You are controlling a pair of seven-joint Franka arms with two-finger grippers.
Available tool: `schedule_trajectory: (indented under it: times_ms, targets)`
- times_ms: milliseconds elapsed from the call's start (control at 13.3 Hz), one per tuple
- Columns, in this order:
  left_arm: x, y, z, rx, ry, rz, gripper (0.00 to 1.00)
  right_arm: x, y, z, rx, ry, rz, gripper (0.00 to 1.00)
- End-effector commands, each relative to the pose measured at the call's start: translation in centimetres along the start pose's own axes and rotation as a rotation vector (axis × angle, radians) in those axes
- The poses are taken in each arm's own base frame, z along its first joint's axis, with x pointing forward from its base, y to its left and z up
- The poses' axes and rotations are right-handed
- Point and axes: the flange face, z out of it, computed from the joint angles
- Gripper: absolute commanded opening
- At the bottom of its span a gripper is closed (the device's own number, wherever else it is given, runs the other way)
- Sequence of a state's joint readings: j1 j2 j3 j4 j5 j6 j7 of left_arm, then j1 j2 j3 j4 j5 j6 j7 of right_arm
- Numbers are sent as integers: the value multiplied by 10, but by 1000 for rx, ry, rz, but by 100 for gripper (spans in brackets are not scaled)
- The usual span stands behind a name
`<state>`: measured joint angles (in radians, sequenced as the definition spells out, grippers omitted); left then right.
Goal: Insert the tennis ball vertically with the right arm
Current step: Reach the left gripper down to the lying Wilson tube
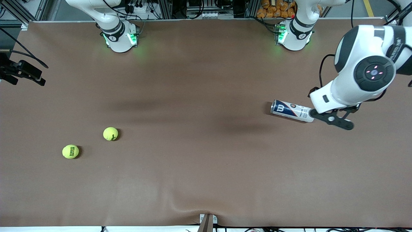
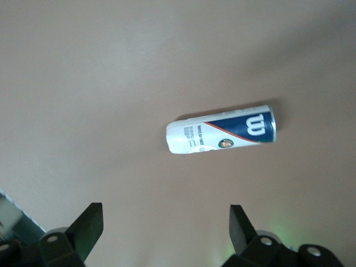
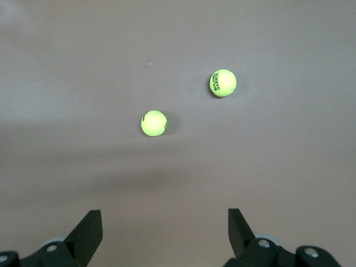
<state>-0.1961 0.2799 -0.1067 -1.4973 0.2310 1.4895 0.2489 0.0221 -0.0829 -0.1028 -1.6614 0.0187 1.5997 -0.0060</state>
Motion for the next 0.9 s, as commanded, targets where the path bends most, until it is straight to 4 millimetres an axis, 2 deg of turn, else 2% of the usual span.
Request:
schedule_trajectory:
  times_ms: [0,75,226,376,527,602,828]
  targets:
    - [36,44,21,25,-29,210,100,1,13,1,-10,-5,19,100]
    - [49,60,31,53,-44,269,100,1,15,1,-13,-5,22,100]
    - [74,105,51,122,-70,377,100,2,19,7,-16,-22,37,100]
    - [99,165,74,247,-109,512,100,1,31,14,-16,-40,59,100]
    - [114,224,105,334,-163,599,100,0,45,17,-16,-49,85,100]
    - [116,244,127,346,-192,614,100,-1,51,21,-15,-56,94,100]
    - [100,258,179,372,-254,644,100,-4,63,23,-14,-76,118,100]
